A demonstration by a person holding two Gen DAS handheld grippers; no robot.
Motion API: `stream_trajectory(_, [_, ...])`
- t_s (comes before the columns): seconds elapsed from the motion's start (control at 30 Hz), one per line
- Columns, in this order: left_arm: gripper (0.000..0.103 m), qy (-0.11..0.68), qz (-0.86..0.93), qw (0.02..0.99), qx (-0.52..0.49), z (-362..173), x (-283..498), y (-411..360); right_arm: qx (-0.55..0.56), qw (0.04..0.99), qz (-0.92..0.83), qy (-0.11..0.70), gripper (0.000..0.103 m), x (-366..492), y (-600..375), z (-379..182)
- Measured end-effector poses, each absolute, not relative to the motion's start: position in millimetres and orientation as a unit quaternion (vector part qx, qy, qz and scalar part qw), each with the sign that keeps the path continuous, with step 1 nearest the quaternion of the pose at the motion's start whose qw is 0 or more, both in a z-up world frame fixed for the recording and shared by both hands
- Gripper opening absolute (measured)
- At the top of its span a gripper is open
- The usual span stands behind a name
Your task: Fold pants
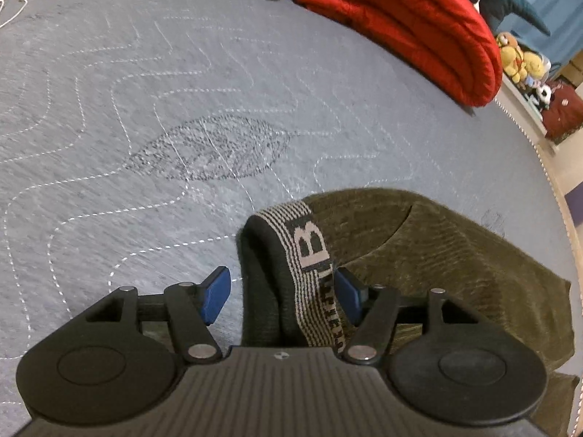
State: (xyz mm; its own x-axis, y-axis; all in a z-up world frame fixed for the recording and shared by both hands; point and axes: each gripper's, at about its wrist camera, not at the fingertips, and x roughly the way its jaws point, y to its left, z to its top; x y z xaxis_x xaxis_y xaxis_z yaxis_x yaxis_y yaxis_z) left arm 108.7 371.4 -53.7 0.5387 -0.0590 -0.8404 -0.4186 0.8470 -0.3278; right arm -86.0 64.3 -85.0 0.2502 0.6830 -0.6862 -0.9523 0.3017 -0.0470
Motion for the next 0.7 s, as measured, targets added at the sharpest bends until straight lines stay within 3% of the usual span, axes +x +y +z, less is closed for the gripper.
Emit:
stream_trajectory(0.2, [0.066, 0.467, 0.102, 0.851, -0.219, -60.3, 115.2, 359.9, -0.258, 0.751, 0.540, 0.279, 0.047, -85.5, 69.7, -87.8])
stream_trajectory(0.4, [0.035, 0.461, 0.100, 0.857, -0.205, -53.9, 117.1, 351.4, -0.263, 0.754, 0.539, 0.268, 0.019, -78.1, 67.6, -88.0])
stream_trajectory(0.47, [0.029, 0.457, 0.106, 0.860, -0.200, -47.7, 116.8, 347.4, -0.258, 0.754, 0.541, 0.269, 0.009, -73.8, 69.6, -86.4])
stream_trajectory(0.7, [0.025, 0.421, 0.114, 0.872, -0.221, -15.2, 96.3, 367.7, -0.271, 0.730, 0.587, 0.222, 0.006, -94.0, 75.8, -73.6])
